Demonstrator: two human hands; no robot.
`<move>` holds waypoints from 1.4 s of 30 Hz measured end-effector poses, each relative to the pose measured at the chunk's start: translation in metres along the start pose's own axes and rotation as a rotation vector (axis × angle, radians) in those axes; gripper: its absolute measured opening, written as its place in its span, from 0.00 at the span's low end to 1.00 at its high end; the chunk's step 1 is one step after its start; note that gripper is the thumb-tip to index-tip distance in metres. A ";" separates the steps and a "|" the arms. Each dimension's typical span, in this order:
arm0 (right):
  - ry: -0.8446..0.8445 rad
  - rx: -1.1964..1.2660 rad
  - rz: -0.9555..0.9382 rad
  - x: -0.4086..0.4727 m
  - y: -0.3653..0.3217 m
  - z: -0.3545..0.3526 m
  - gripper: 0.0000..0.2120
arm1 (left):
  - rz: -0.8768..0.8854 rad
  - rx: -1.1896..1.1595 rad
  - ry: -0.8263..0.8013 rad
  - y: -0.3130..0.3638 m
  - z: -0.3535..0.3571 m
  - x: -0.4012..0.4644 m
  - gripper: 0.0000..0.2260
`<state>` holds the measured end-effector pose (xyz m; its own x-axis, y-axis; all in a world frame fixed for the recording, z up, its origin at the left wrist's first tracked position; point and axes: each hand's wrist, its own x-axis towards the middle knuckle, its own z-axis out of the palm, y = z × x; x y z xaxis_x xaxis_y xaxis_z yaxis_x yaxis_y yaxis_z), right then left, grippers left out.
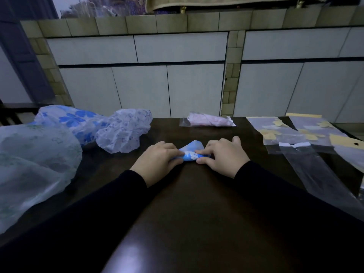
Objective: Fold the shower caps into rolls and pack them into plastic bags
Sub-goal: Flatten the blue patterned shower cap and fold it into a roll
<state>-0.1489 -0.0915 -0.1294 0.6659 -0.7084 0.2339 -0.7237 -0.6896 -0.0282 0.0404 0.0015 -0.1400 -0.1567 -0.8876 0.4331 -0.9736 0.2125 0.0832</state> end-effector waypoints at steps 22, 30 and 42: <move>0.230 0.126 0.117 0.000 -0.009 0.008 0.10 | -0.188 -0.005 -0.150 -0.002 0.000 0.014 0.10; 0.274 0.060 0.097 -0.001 -0.008 0.010 0.13 | -0.077 0.090 -0.063 0.004 -0.004 0.009 0.18; 0.100 0.179 0.036 0.001 -0.002 0.009 0.19 | -0.158 -0.110 -0.063 0.002 0.004 0.009 0.17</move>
<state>-0.1450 -0.0921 -0.1373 0.6123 -0.7210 0.3243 -0.6971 -0.6859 -0.2088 0.0362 -0.0082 -0.1397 -0.0165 -0.9365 0.3502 -0.9634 0.1086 0.2450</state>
